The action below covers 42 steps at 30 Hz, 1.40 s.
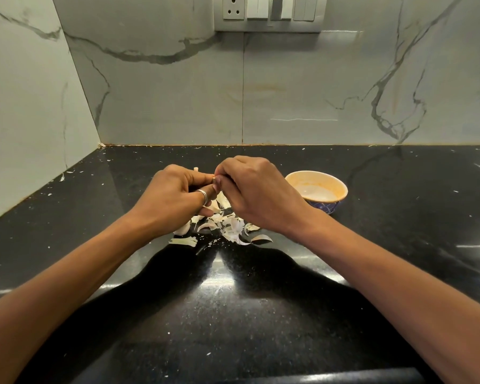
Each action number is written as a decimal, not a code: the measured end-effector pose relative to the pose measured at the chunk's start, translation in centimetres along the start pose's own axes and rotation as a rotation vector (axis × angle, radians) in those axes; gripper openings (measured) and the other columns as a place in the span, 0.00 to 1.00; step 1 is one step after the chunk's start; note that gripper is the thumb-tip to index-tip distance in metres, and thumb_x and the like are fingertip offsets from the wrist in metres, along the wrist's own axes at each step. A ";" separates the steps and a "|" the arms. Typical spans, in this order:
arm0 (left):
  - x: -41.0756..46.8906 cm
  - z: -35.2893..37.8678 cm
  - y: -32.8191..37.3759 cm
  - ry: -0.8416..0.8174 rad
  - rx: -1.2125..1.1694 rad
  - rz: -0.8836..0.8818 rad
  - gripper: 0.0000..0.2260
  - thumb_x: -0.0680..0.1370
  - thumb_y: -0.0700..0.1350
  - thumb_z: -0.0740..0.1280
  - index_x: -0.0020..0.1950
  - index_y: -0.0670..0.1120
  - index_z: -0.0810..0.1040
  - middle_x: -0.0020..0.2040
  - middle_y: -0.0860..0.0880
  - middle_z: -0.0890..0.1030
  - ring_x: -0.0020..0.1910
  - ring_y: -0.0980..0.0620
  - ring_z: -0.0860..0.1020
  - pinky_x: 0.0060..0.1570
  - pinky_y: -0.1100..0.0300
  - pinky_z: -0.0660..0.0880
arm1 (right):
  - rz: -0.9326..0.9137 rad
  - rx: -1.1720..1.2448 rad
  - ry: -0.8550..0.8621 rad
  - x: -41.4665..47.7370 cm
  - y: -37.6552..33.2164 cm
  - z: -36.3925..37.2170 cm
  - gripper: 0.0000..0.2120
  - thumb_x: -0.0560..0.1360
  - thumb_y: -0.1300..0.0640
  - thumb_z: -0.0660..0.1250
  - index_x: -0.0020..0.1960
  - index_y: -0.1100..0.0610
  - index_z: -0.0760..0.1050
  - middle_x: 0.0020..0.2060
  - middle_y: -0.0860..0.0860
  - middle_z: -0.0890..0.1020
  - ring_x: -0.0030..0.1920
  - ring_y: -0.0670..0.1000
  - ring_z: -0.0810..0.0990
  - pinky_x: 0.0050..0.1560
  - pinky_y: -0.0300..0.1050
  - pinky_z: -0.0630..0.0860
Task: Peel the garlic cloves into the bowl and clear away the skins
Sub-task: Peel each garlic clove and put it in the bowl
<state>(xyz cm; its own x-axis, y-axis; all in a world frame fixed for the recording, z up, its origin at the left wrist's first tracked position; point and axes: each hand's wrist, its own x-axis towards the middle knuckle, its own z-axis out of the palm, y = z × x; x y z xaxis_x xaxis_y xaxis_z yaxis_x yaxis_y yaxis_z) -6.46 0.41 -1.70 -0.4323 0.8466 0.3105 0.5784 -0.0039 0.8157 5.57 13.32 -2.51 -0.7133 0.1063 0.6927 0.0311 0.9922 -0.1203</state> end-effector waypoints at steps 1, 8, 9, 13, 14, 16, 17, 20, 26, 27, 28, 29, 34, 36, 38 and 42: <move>0.0 0.0 0.1 0.001 0.004 0.004 0.09 0.80 0.38 0.68 0.50 0.49 0.87 0.43 0.35 0.82 0.40 0.46 0.83 0.38 0.69 0.79 | -0.002 0.000 0.003 0.0 0.0 0.1 0.09 0.81 0.57 0.60 0.49 0.59 0.78 0.40 0.54 0.81 0.38 0.56 0.78 0.41 0.56 0.78; 0.1 0.0 -0.3 0.006 -0.042 -0.010 0.10 0.79 0.34 0.68 0.51 0.45 0.87 0.43 0.38 0.86 0.38 0.53 0.83 0.42 0.63 0.82 | 0.002 0.000 0.061 -0.1 0.0 0.4 0.09 0.81 0.56 0.60 0.48 0.59 0.77 0.38 0.54 0.80 0.36 0.55 0.77 0.39 0.53 0.76; 0.0 0.1 -0.3 0.005 -0.038 -0.007 0.10 0.79 0.34 0.68 0.50 0.46 0.87 0.43 0.39 0.86 0.38 0.53 0.83 0.42 0.63 0.82 | 0.003 0.001 0.065 -0.1 0.1 0.5 0.09 0.81 0.56 0.61 0.48 0.59 0.77 0.38 0.54 0.80 0.36 0.55 0.77 0.38 0.52 0.76; -0.1 0.2 -0.3 -0.001 -0.054 -0.027 0.11 0.80 0.32 0.66 0.51 0.45 0.86 0.45 0.37 0.85 0.38 0.53 0.83 0.40 0.65 0.81 | 0.041 0.060 0.070 -0.1 0.5 0.7 0.07 0.80 0.58 0.64 0.47 0.59 0.79 0.38 0.53 0.81 0.37 0.53 0.78 0.41 0.52 0.76; -0.1 0.2 -0.3 -0.009 -0.056 -0.030 0.11 0.80 0.32 0.66 0.51 0.44 0.86 0.46 0.36 0.84 0.39 0.52 0.82 0.40 0.65 0.81 | 0.049 0.079 0.070 -0.1 0.6 0.7 0.06 0.80 0.59 0.64 0.47 0.59 0.79 0.38 0.52 0.82 0.38 0.52 0.78 0.41 0.52 0.76; 0.0 0.1 -0.3 -0.021 -0.046 -0.031 0.10 0.80 0.34 0.67 0.52 0.44 0.86 0.47 0.35 0.83 0.40 0.51 0.81 0.40 0.64 0.81 | 0.051 0.100 0.057 0.0 0.7 0.6 0.05 0.79 0.61 0.66 0.47 0.59 0.80 0.38 0.51 0.82 0.38 0.51 0.78 0.42 0.48 0.75; 0.1 0.0 -0.3 -0.026 -0.036 -0.029 0.09 0.80 0.35 0.67 0.51 0.45 0.86 0.46 0.35 0.83 0.40 0.51 0.81 0.40 0.64 0.81 | 0.044 0.103 0.049 -0.1 0.7 0.6 0.05 0.79 0.61 0.66 0.47 0.60 0.80 0.38 0.51 0.82 0.37 0.50 0.78 0.41 0.47 0.74; 0.3 -0.1 -0.6 -0.054 0.015 -0.017 0.09 0.81 0.37 0.67 0.51 0.45 0.87 0.45 0.35 0.82 0.39 0.52 0.81 0.41 0.61 0.82 | 0.027 0.102 0.032 -0.1 0.8 0.5 0.04 0.79 0.61 0.67 0.47 0.60 0.80 0.38 0.50 0.81 0.37 0.48 0.76 0.40 0.44 0.72; 0.7 -0.3 -1.2 -0.097 0.120 0.017 0.08 0.82 0.40 0.67 0.54 0.46 0.87 0.44 0.37 0.81 0.38 0.54 0.80 0.43 0.58 0.83 | 0.016 0.080 0.008 -0.1 1.0 0.4 0.06 0.78 0.61 0.66 0.46 0.60 0.81 0.36 0.49 0.82 0.36 0.46 0.74 0.41 0.42 0.71; 0.7 -0.4 -1.3 -0.102 0.129 0.022 0.08 0.82 0.40 0.67 0.54 0.47 0.87 0.44 0.37 0.81 0.38 0.54 0.80 0.43 0.58 0.83 | 0.017 0.084 0.002 0.0 1.0 0.2 0.06 0.78 0.62 0.66 0.46 0.60 0.82 0.36 0.49 0.83 0.35 0.45 0.75 0.41 0.42 0.71; 0.7 -0.4 -1.3 -0.100 0.138 0.027 0.08 0.81 0.41 0.68 0.54 0.48 0.87 0.43 0.38 0.81 0.37 0.55 0.81 0.43 0.58 0.83 | 0.021 0.087 -0.003 -0.1 1.0 0.1 0.06 0.78 0.62 0.66 0.46 0.60 0.82 0.36 0.50 0.83 0.35 0.45 0.75 0.40 0.42 0.72; 0.7 -0.4 -1.3 -0.092 0.149 0.032 0.08 0.81 0.41 0.68 0.55 0.50 0.86 0.42 0.40 0.82 0.37 0.55 0.82 0.42 0.58 0.84 | 0.024 0.086 -0.006 -0.1 1.0 0.0 0.06 0.78 0.62 0.67 0.46 0.61 0.82 0.36 0.50 0.83 0.35 0.45 0.75 0.40 0.42 0.72; 0.6 -0.7 -0.9 -0.045 0.203 0.056 0.08 0.80 0.42 0.69 0.57 0.48 0.85 0.42 0.46 0.85 0.35 0.53 0.85 0.42 0.54 0.84 | 0.040 0.096 0.002 0.0 0.9 -0.1 0.06 0.78 0.61 0.67 0.47 0.61 0.82 0.36 0.50 0.84 0.35 0.44 0.76 0.39 0.40 0.71; 0.5 -0.7 -0.8 -0.040 0.228 0.073 0.07 0.80 0.43 0.69 0.56 0.49 0.85 0.42 0.47 0.85 0.34 0.52 0.85 0.42 0.50 0.84 | 0.045 0.113 0.000 0.0 1.0 -0.2 0.07 0.79 0.61 0.66 0.47 0.61 0.82 0.36 0.49 0.83 0.35 0.45 0.77 0.39 0.40 0.73; 0.5 -0.6 -0.7 -0.038 0.244 0.084 0.07 0.81 0.43 0.69 0.55 0.50 0.85 0.41 0.46 0.85 0.32 0.53 0.84 0.42 0.49 0.83 | 0.047 0.123 0.002 0.0 1.0 -0.2 0.07 0.79 0.60 0.66 0.47 0.61 0.82 0.36 0.49 0.83 0.35 0.45 0.77 0.39 0.42 0.74; 0.5 -0.6 -0.8 -0.036 0.255 0.089 0.07 0.80 0.43 0.69 0.56 0.49 0.86 0.39 0.49 0.83 0.31 0.53 0.84 0.41 0.51 0.82 | 0.073 0.135 0.004 0.0 0.8 0.0 0.07 0.79 0.60 0.66 0.46 0.61 0.81 0.34 0.45 0.81 0.34 0.45 0.77 0.39 0.45 0.75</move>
<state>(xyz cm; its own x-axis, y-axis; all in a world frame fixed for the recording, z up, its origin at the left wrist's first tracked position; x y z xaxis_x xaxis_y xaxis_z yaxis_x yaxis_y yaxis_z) -7.53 0.55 -1.92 -0.3500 0.8673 0.3540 0.7703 0.0514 0.6357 5.65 14.14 -2.62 -0.7100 0.1786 0.6812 -0.0116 0.9642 -0.2648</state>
